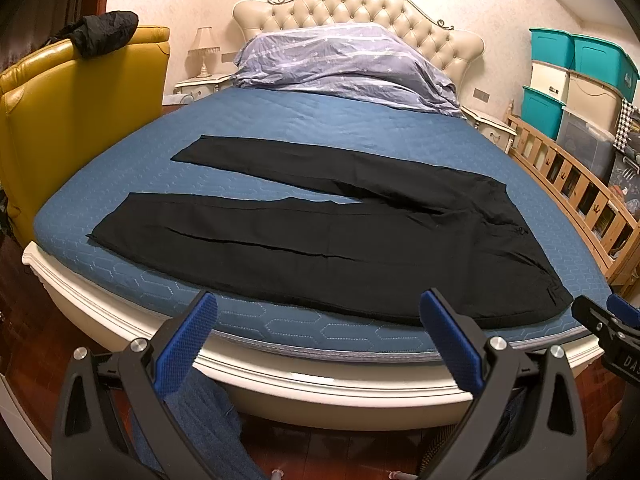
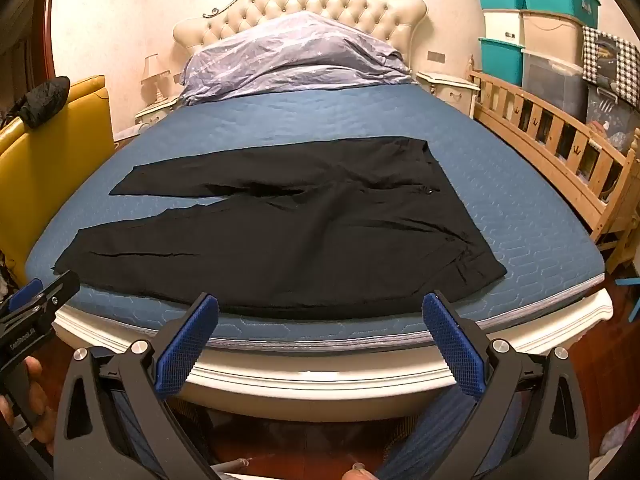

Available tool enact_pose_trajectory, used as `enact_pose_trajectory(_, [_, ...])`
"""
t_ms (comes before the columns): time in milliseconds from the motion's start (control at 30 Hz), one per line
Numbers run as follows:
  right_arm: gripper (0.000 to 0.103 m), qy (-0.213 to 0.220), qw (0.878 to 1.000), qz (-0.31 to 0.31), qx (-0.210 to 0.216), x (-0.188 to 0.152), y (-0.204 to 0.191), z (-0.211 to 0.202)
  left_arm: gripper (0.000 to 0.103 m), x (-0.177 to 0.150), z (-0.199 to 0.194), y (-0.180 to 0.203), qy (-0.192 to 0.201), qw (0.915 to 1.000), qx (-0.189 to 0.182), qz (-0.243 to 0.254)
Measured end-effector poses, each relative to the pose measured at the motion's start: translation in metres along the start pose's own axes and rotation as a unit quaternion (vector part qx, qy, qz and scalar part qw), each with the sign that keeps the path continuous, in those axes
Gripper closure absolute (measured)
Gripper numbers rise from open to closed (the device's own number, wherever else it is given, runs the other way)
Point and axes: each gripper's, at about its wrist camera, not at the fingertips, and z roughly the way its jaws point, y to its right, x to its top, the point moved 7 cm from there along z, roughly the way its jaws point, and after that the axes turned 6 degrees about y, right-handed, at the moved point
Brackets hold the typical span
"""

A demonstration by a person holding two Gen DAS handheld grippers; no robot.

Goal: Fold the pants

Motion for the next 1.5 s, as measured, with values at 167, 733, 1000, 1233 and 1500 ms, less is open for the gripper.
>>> enact_pose_trajectory(167, [0.004, -0.029, 0.999, 0.016, 0.018, 0.010, 0.021, 0.035, 0.001, 0.004, 0.025, -0.005, -0.015, 0.9999, 0.002, 0.001])
enact_pose_trajectory(733, [0.004, -0.136, 0.990, 0.004, 0.042, 0.177, 0.198, 0.307, 0.001, 0.032, 0.138, -0.061, -0.094, 0.9932, 0.065, -0.023])
enact_pose_trajectory(1000, [0.004, -0.187, 0.980, -0.048, 0.056, 0.208, 0.224, 0.423, 0.001, 0.038, 0.170, -0.090, -0.114, 0.9881, 0.098, -0.031])
enact_pose_trajectory(1233, [0.004, -0.194, 0.974, -0.096, 0.065, 0.219, 0.223, 0.471, 0.001, 0.040, 0.182, -0.104, -0.122, 0.9851, 0.117, -0.030])
enact_pose_trajectory(1500, [0.004, -0.255, 0.948, -0.156, 0.106, 0.209, 0.201, 0.505, 0.001, 0.039, 0.197, -0.119, -0.136, 0.9806, 0.134, -0.045])
